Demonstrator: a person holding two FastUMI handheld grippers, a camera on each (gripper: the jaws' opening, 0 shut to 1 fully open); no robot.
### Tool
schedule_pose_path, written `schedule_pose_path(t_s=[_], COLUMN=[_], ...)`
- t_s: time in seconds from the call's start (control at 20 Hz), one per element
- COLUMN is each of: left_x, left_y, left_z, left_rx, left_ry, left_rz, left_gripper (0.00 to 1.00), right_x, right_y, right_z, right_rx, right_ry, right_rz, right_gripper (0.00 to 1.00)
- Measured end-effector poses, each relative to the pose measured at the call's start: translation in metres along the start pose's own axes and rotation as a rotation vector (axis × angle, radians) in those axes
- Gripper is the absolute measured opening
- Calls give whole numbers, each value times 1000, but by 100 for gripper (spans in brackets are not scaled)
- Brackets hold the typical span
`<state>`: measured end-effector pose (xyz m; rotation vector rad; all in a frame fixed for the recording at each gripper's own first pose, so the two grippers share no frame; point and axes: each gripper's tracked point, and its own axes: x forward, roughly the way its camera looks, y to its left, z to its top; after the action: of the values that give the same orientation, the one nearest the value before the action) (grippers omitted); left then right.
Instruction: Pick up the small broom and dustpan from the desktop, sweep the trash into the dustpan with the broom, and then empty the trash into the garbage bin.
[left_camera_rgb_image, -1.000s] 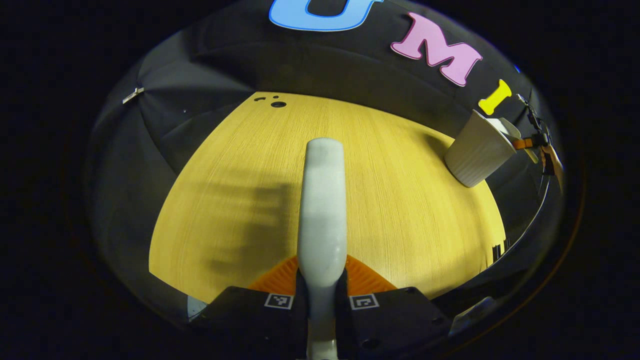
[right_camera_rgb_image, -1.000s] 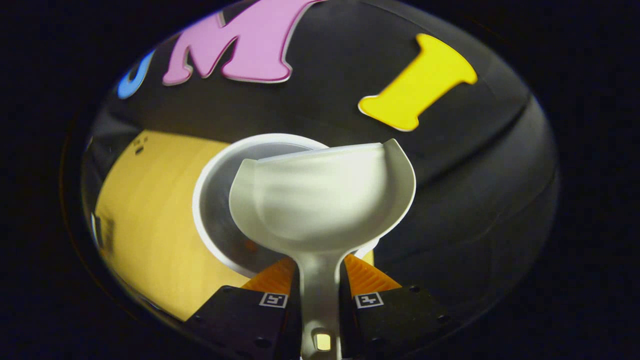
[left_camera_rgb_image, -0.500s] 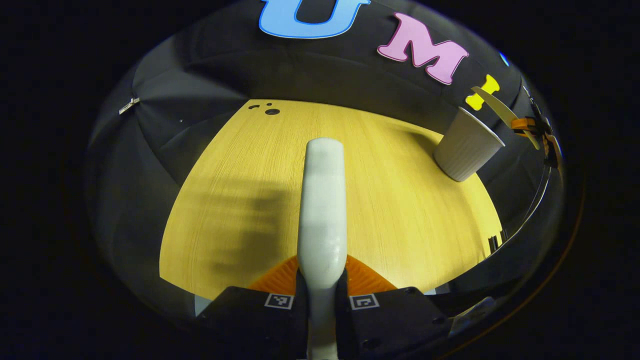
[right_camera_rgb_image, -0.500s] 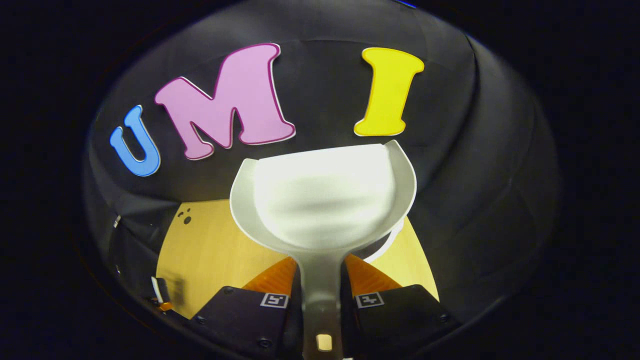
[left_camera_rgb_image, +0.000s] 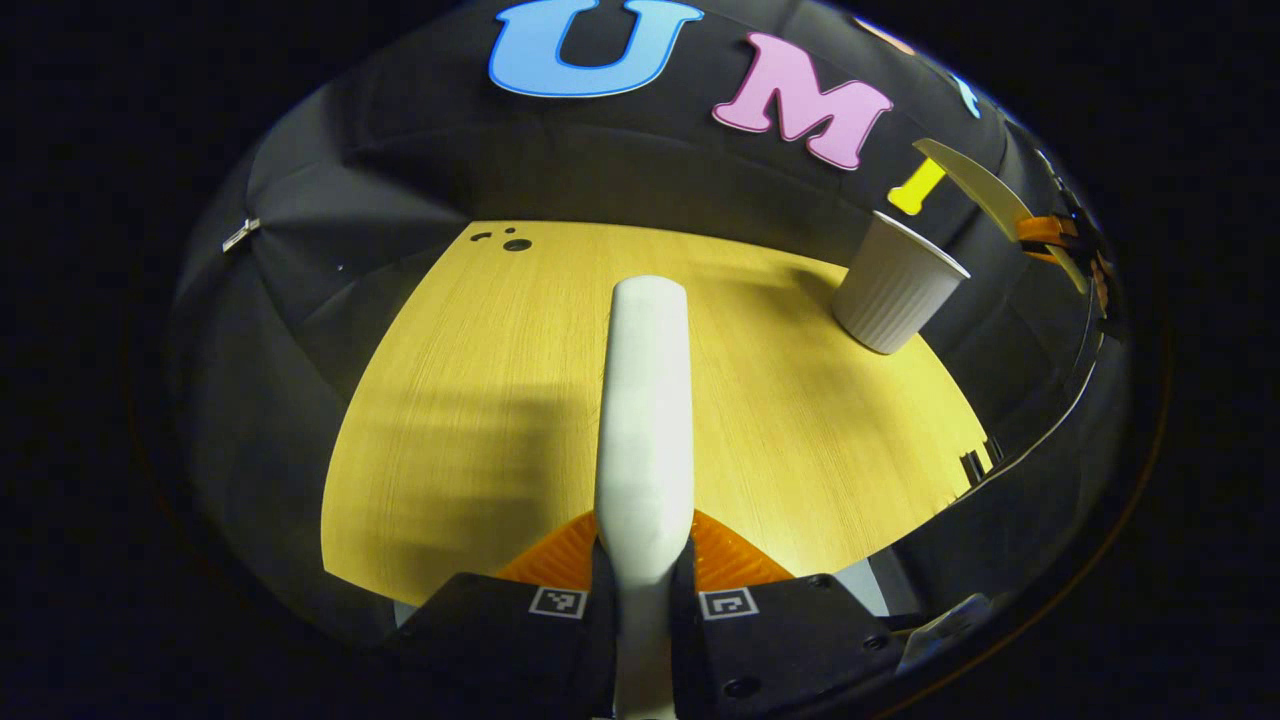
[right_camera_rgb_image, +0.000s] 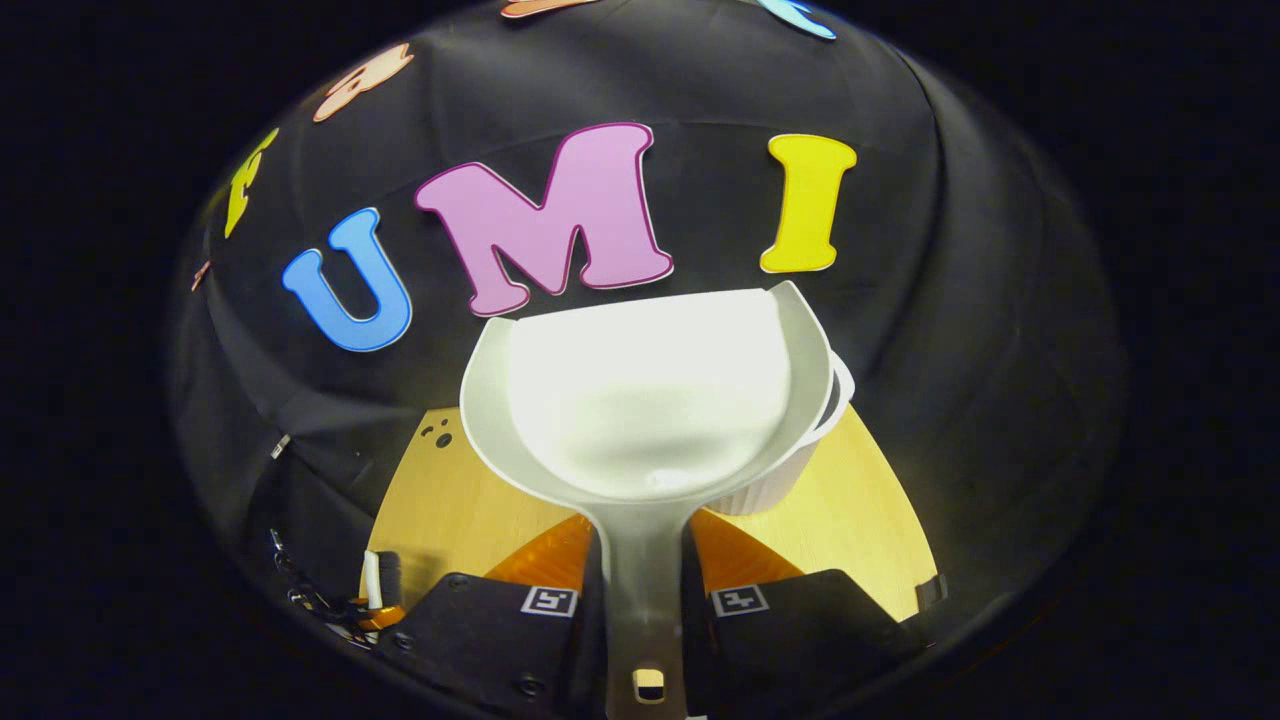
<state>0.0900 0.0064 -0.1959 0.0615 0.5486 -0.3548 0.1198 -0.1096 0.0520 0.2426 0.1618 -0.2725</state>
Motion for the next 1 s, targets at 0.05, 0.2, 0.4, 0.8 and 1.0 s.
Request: schedule_pose_path(t_s=[0.05,0.2,0.4,0.8,1.0], left_x=[0,1,8,39,58], left_y=[0,1,2,0,-6], left_z=[-2,-14,-28,-27,-18], left_rx=[8,31,27,-24,-30], left_ry=[-1,6,36,53,58], left_rz=[-4,0,2,90,146], left_gripper=[28,28,25,27,27], right_x=[-1,-2,-3,6,8], right_y=[4,31,48,48,37], right_z=[-4,-24,-51,-119,-150], right_rx=[0,38,29,-56,-93], right_ry=[1,37,75,230,330], right_rz=[7,74,133,176,179], right_gripper=[33,36,34,34,30])
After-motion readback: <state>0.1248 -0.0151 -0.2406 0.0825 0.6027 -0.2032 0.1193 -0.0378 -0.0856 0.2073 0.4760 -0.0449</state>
